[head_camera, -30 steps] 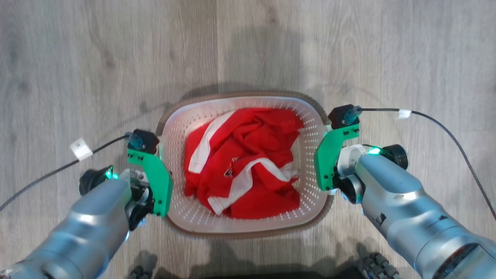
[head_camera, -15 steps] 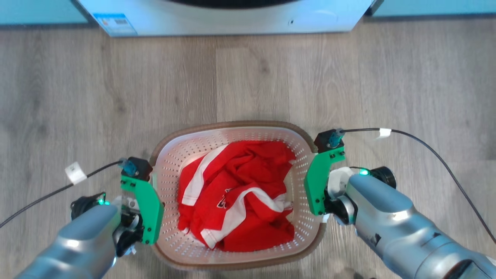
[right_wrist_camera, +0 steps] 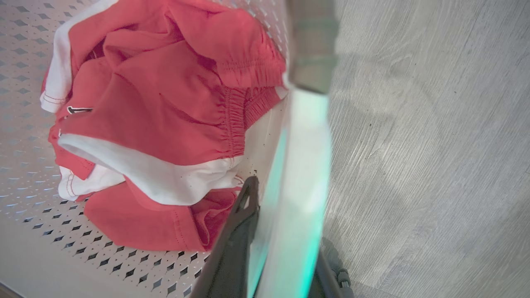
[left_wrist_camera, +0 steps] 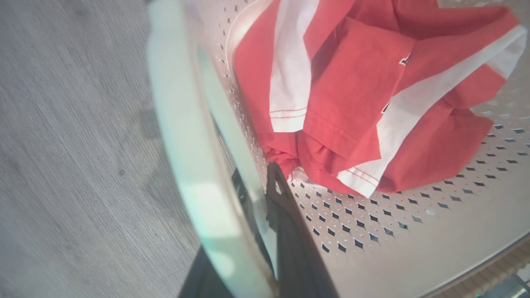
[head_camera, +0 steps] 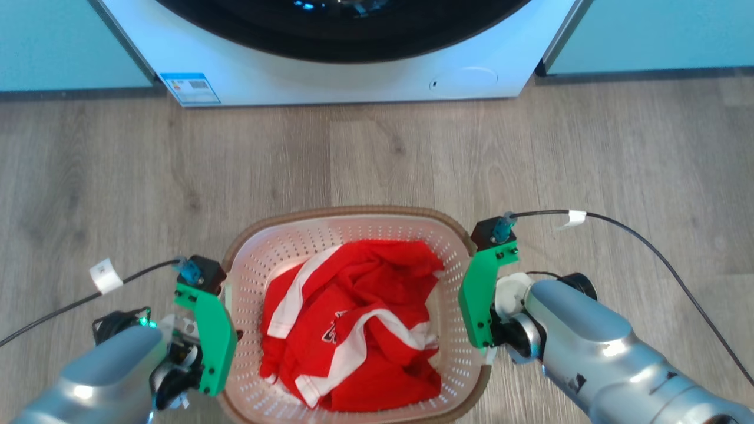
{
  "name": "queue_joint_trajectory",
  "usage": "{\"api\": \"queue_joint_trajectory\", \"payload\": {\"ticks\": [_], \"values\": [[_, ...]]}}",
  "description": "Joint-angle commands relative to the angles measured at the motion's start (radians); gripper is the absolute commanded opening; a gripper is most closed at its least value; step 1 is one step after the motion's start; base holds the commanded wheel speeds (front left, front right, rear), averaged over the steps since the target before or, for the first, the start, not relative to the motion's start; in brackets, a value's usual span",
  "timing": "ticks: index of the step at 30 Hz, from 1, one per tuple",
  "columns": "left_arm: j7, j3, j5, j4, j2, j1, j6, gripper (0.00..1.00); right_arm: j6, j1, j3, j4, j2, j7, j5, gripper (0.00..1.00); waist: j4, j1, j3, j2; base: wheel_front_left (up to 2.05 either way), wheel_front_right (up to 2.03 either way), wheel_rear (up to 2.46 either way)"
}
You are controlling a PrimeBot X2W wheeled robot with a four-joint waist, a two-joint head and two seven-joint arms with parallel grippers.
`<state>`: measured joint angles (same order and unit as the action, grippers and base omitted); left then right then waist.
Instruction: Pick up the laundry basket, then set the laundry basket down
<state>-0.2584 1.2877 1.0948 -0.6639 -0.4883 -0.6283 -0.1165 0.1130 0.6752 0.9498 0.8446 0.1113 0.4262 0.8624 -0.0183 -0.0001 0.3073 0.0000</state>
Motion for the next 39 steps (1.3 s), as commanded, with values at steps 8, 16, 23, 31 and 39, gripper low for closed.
{"api": "queue_joint_trajectory", "payload": {"ticks": [8,16,23,31,39], "values": [[-0.075,-0.007,-0.073,0.172,-0.106,0.021,-0.002,0.00,0.018,-0.054,-0.001,-0.154,0.013,0.101,-0.024,0.00,-0.007,0.0001,-0.069,0.0000,0.00,0.00,0.00],[-0.103,-0.007,-0.082,0.327,-0.170,0.061,0.064,0.00,0.018,-0.122,-0.063,-0.260,0.022,0.163,-0.077,0.00,-0.007,0.0001,-0.118,0.0000,0.00,0.00,0.00],[-0.114,-0.007,-0.079,0.420,-0.209,0.105,0.113,0.00,0.018,-0.198,-0.139,-0.344,0.021,0.217,-0.142,0.00,-0.005,0.0001,-0.140,0.0000,0.00,0.00,0.00],[-0.116,-0.008,-0.068,0.455,-0.224,0.133,0.139,0.00,0.018,-0.269,-0.220,-0.414,0.012,0.265,-0.206,0.00,-0.006,0.0001,-0.145,0.0000,0.00,0.00,0.00],[-0.117,-0.008,-0.068,0.464,-0.227,0.132,0.144,0.00,0.018,-0.318,-0.277,-0.489,-0.004,0.322,-0.265,0.00,-0.008,0.0001,-0.142,0.0000,0.00,0.00,0.00]]}}
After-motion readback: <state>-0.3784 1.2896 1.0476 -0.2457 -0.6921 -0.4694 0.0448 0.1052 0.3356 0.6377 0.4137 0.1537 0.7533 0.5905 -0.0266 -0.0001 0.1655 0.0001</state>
